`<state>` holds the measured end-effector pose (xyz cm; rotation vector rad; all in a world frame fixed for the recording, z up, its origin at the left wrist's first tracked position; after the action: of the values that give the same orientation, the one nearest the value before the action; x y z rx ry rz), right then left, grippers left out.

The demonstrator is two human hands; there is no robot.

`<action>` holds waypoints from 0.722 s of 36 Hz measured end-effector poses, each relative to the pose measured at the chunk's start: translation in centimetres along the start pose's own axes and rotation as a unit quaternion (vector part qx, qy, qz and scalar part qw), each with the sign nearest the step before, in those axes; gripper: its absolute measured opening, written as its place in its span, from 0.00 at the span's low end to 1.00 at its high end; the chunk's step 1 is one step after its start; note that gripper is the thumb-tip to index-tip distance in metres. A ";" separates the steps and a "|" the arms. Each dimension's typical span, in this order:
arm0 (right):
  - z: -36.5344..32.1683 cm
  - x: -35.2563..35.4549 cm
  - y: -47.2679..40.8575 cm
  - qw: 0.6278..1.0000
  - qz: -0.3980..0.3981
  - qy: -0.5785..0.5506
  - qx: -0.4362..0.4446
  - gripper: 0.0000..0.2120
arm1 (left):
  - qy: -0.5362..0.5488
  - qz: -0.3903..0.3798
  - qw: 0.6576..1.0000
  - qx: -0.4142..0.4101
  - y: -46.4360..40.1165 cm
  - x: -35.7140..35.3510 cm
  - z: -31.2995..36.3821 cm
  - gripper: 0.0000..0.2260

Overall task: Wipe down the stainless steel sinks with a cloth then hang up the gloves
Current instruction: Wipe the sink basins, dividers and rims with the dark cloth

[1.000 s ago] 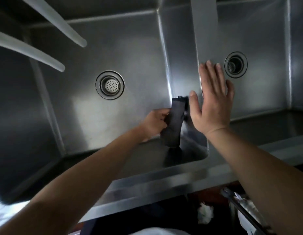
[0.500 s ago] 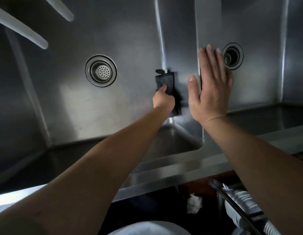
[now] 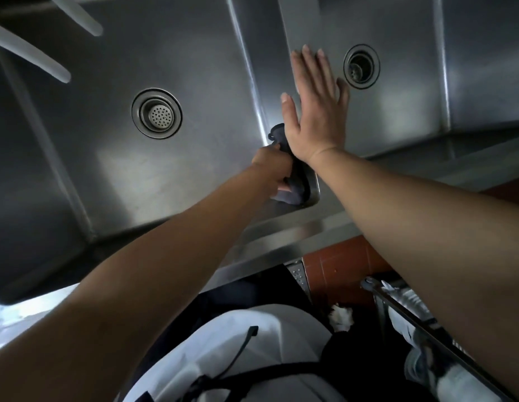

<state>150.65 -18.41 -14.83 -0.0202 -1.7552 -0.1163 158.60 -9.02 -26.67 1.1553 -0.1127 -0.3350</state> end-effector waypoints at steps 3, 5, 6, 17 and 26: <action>0.1 -0.2 -0.1 1.000 -0.005 -0.005 0.006 0.29 | 0.055 -0.034 0.998 0.001 3.0 -0.4 1.0 0.24; 0.1 -0.3 -0.2 1.000 -0.010 -0.014 0.009 0.29 | 0.076 -0.049 0.996 -0.010 5.2 -0.2 1.8 0.25; 0.1 -0.3 -0.2 1.000 -0.012 -0.021 0.011 0.29 | 0.084 -0.059 0.995 -0.018 6.3 -0.1 2.1 0.26; 0.0 1.1 0.5 0.985 0.018 -0.162 0.048 0.26 | 0.235 0.009 0.967 -0.097 15.4 4.5 -0.6 0.31; -0.8 1.1 2.6 0.976 -0.113 -0.155 0.100 0.32 | 0.301 0.225 0.910 -0.173 23.2 8.2 -3.7 0.34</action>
<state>151.41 -15.98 -13.46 0.3239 -2.0712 -0.1056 172.00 0.01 -7.77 0.8028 0.2163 0.4058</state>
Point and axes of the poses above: each hand's wrist, its own y-axis away from the middle knuckle, its own x-axis out of the back of the hand, z = x × y, the point moved 10 cm from there along -y, towards the middle knuckle, and after that the axes turned 1 degree about y, right-handed, at the moved point
